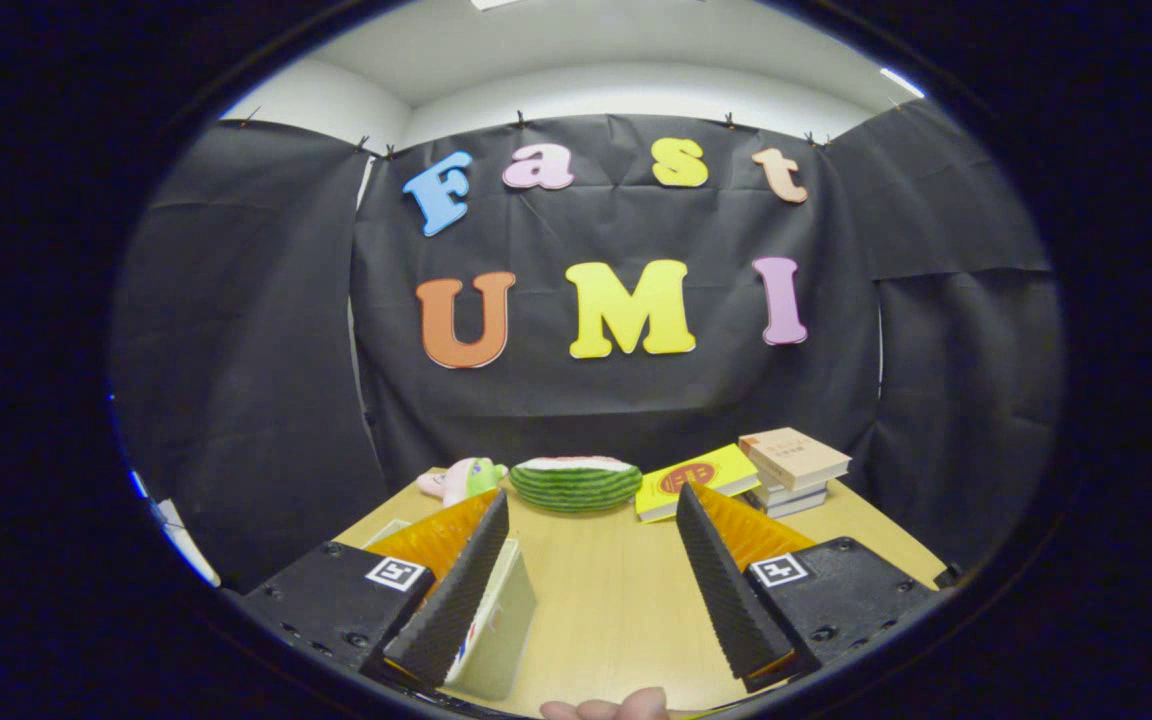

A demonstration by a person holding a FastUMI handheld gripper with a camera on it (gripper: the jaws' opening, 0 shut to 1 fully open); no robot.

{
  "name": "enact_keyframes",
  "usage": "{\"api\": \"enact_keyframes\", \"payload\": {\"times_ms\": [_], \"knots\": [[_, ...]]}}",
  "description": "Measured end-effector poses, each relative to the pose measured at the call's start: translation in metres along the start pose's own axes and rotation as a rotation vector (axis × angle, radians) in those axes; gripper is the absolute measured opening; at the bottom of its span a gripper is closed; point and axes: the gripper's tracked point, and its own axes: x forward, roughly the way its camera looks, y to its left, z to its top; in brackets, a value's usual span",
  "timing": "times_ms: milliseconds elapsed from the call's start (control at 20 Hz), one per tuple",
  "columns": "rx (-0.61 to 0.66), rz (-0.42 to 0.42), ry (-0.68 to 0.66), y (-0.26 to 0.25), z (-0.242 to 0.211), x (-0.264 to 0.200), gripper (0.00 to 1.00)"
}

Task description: Open the storage box then place both shoes into the box .Put the left shoe in first, then the right shoe, with the right side of both shoes facing outward in a uniform manner.

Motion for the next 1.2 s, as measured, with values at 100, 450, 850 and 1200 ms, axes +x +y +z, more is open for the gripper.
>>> {"api": "enact_keyframes", "payload": {"times_ms": [100,450,850,1200], "knots": [[-0.029,-0.018,-0.038,-0.014,0.003,-0.009,1.0],[-0.053,-0.03,-0.089,-0.023,-0.008,-0.029,1.0],[-0.043,-0.046,-0.083,-0.02,-0.015,-0.024,1.0],[-0.064,-0.066,-0.094,-0.017,-0.014,-0.033,1.0]]}}
